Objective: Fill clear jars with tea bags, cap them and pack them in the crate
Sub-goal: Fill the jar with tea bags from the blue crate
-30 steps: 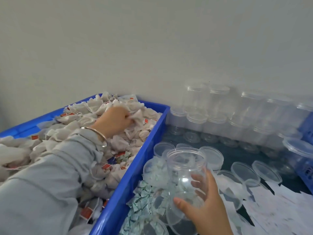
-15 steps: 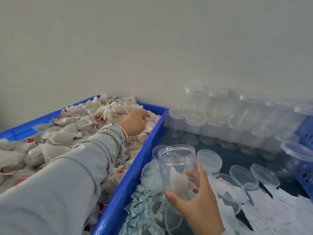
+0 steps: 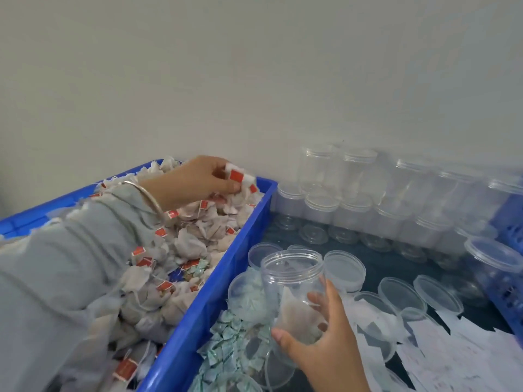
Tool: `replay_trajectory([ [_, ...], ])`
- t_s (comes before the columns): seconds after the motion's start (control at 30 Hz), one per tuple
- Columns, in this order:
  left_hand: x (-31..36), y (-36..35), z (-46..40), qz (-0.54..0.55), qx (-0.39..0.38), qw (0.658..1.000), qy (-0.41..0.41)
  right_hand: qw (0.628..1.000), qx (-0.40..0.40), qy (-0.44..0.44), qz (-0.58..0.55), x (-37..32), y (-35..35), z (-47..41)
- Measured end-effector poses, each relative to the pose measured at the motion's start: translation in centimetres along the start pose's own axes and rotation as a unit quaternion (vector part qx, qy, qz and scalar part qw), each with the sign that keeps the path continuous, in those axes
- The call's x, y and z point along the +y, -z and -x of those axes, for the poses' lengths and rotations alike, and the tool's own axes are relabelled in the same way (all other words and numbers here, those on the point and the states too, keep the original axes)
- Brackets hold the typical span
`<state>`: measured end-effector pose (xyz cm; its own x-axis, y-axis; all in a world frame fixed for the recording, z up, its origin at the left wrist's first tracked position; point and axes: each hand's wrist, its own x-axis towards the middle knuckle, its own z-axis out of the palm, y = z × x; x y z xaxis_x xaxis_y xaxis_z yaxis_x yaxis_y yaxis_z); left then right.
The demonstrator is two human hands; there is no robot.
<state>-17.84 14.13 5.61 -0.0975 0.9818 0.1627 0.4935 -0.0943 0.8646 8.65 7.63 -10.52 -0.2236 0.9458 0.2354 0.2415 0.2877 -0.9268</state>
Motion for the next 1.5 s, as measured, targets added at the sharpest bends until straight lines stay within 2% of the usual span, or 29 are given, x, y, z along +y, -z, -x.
replay_trajectory([
  [0.07,2.1,-0.7,2.3,0.064,-0.107,0.992,-0.024,1.000,-0.014,0.018,0.011,0.1,-0.5,0.2],
  [0.1,2.6,-1.6,3.4,0.050,-0.153,0.986,-0.035,0.999,-0.020,0.030,0.016,-0.1,-0.7,0.3],
  [0.2,2.9,-4.3,5.0,-0.109,-0.258,0.959,-0.053,0.999,-0.006,0.050,0.011,-0.6,-0.9,0.6],
  [0.23,2.7,-4.7,4.6,-0.144,-0.261,0.954,-0.045,0.998,0.000,0.057,0.001,-0.6,-0.8,0.6],
  [0.27,2.5,-4.6,3.9,-0.159,-0.235,0.958,-0.039,0.998,0.003,0.065,-0.014,-0.3,-0.6,0.5],
  [0.33,1.9,-3.1,1.4,-0.169,-0.087,0.981,-0.042,0.997,0.002,0.064,-0.035,0.2,-0.3,0.6],
  [0.4,0.6,-0.9,-1.6,-0.262,0.074,0.961,-0.044,0.998,0.010,0.049,-0.034,0.6,0.0,1.0],
  [0.43,-0.5,0.0,-3.1,-0.328,0.113,0.937,-0.030,0.998,0.020,0.051,-0.027,0.7,-0.1,1.2],
  [0.5,-2.8,0.9,-5.2,-0.439,0.102,0.892,0.040,0.996,0.039,0.069,-0.041,1.0,0.1,1.4],
  [0.57,-4.5,0.5,-6.3,-0.491,0.050,0.861,0.124,0.992,0.068,0.079,-0.071,0.8,0.6,1.1],
  [0.6,-5.2,0.2,-6.7,-0.500,0.030,0.852,0.151,0.994,0.046,0.081,-0.061,0.3,1.0,0.8],
  [0.67,-6.3,0.0,-7.5,-0.518,0.038,0.842,0.146,0.997,-0.018,0.064,-0.038,-0.2,1.1,0.5],
  [0.73,-6.7,0.6,-8.1,-0.542,0.080,0.829,0.112,0.998,-0.001,0.042,-0.055,-0.1,1.0,0.5],
  [0.8,-6.7,1.6,-8.0,-0.537,0.107,0.832,0.093,0.991,0.070,0.032,-0.108,0.1,0.7,1.1],
  [0.83,-6.6,2.3,-7.9,-0.520,0.119,0.842,0.081,0.991,0.075,0.024,-0.109,0.1,0.3,1.4],
  [0.97,-6.1,4.1,-7.4,-0.466,0.126,0.875,0.039,0.993,0.037,0.019,-0.112,-0.4,0.2,1.7],
  [1.1,-6.4,1.2,-7.8,-0.507,0.066,0.859,0.021,0.999,-0.022,0.005,-0.046,-0.4,0.2,1.3],
  [1.17,-7.1,-1.7,-8.0,-0.536,0.026,0.844,-0.012,0.999,-0.029,0.004,-0.035,-0.2,0.4,1.4],
  [1.23,-8.1,-4.4,-8.1,-0.553,-0.032,0.832,-0.006,0.999,-0.022,0.014,-0.036,-0.3,0.7,1.6],
  [1.33,-9.0,-6.7,-7.9,-0.526,-0.076,0.847,0.019,0.996,-0.020,0.084,-0.023,-0.6,1.4,1.7],
  [1.43,-8.9,-6.4,-7.8,-0.524,-0.046,0.851,0.004,0.995,0.002,0.097,0.021,-0.8,1.2,1.8],
  [1.5,-7.8,-4.8,-7.1,-0.510,0.004,0.860,-0.022,0.995,0.069,0.059,0.034,-0.3,0.6,2.3],
])
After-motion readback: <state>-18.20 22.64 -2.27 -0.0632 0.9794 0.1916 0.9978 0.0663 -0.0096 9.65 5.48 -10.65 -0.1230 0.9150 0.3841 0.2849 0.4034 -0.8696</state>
